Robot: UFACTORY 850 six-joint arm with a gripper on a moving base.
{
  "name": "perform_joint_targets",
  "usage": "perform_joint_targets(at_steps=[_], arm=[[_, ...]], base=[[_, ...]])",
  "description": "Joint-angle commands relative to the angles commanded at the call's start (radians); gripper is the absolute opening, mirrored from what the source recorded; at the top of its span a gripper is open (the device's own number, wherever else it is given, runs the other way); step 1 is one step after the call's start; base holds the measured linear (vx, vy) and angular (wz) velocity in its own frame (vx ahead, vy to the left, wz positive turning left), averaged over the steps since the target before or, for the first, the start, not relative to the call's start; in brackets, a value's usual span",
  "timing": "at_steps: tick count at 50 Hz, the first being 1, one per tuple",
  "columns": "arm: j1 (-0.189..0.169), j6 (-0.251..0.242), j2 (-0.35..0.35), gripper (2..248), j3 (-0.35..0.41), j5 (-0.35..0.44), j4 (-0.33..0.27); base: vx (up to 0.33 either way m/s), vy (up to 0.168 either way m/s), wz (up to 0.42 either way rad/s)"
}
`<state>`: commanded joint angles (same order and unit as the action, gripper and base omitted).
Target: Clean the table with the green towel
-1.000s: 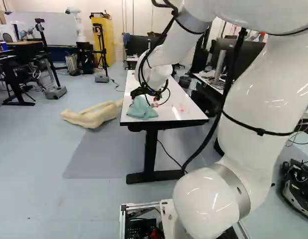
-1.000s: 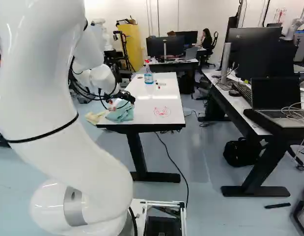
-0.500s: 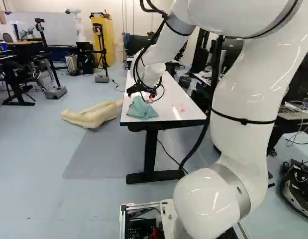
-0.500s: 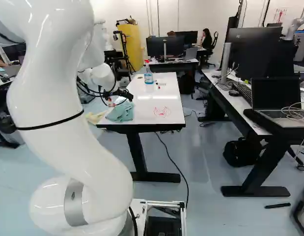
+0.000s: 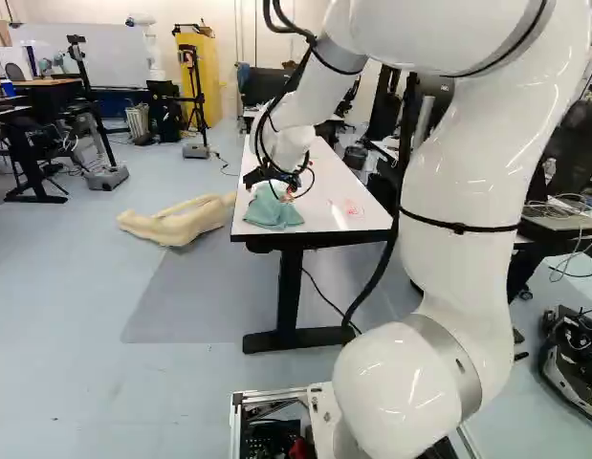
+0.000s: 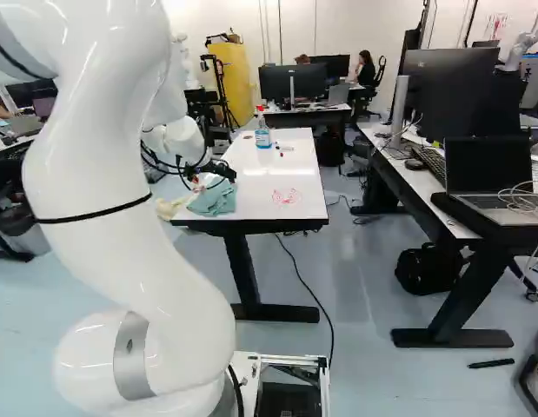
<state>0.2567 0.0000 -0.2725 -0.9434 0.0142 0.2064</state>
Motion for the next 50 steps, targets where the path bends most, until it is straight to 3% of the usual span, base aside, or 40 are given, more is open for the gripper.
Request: perform_joint_targets(at_steps=[21, 22, 26, 27, 31, 32, 36, 37, 42, 43, 47, 48, 50], arm=[[0.0, 0.0, -0.031, 247, -0.007, 0.0, 0.0], [0.0, 0.0, -0.031, 234, -0.007, 0.0, 0.0], [0.0, 0.0, -0.031, 234, -0.007, 0.0, 0.0], [0.0, 0.0, -0.031, 197, -0.007, 0.0, 0.0], [0.0, 0.0, -0.031, 197, -0.007, 0.0, 0.0], [0.0, 0.0, -0.031, 159, -0.007, 0.0, 0.0], [0.0, 0.0, -0.031, 159, -0.007, 0.0, 0.0], [0.0, 0.0, -0.031, 120, -0.007, 0.0, 0.0], [0.0, 0.0, -0.031, 120, -0.007, 0.0, 0.0], [0.0, 0.0, -0.031, 82, -0.007, 0.0, 0.0], [0.0, 0.0, -0.031, 82, -0.007, 0.0, 0.0], [0.0, 0.0, -0.031, 50, -0.007, 0.0, 0.0], [0.0, 0.0, -0.031, 50, -0.007, 0.0, 0.0]], base=[[0.0, 0.0, 0.0], [0.0, 0.0, 0.0], [0.0, 0.0, 0.0], [0.0, 0.0, 0.0], [0.0, 0.0, 0.0], [0.0, 0.0, 0.0], [0.0, 0.0, 0.0], [0.0, 0.0, 0.0], [0.0, 0.0, 0.0], [0.0, 0.0, 0.0], [0.0, 0.0, 0.0], [0.0, 0.0, 0.0], [0.0, 0.0, 0.0]])
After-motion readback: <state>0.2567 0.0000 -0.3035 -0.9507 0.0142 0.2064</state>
